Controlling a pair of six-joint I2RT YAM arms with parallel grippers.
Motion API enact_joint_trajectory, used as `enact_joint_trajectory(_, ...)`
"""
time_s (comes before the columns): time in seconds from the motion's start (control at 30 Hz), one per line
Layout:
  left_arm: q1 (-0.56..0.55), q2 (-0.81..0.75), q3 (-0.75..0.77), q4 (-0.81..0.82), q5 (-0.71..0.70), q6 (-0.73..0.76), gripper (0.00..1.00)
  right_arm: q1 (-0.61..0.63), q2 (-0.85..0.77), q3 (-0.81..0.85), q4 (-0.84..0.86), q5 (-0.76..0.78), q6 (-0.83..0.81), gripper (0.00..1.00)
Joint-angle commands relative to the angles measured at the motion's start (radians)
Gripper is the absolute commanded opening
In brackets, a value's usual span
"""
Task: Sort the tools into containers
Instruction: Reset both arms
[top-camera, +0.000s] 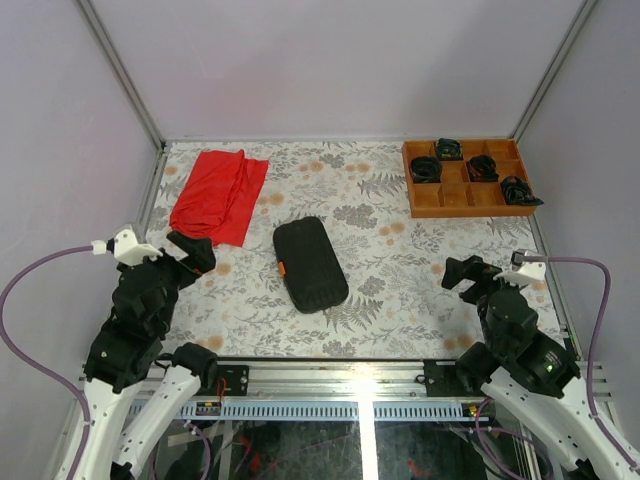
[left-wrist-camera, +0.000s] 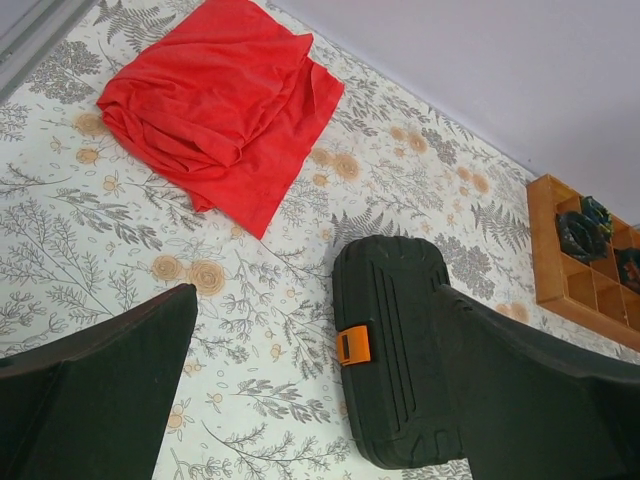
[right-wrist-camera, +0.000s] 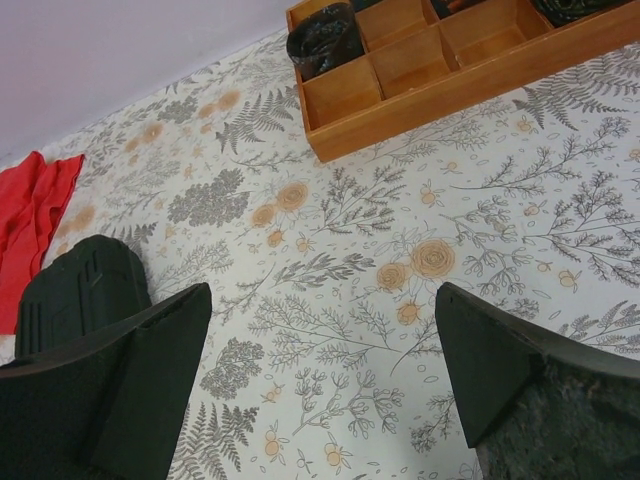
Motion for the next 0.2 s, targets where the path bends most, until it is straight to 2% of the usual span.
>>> enact_joint_trajectory(0.0, 0.006, 0.004, -0.006, 0.002, -0.047, -0.014, 1.00, -0.003, -0.002, -0.002, 0.003, 0.067, 0.035, 0.99)
enact_joint_trajectory(0.17, 0.006, 0.022, -0.009, 0.005, -0.048, -0.013, 1.00, -0.003, 0.015, -0.003, 0.006, 0.071, 0.030, 0.99)
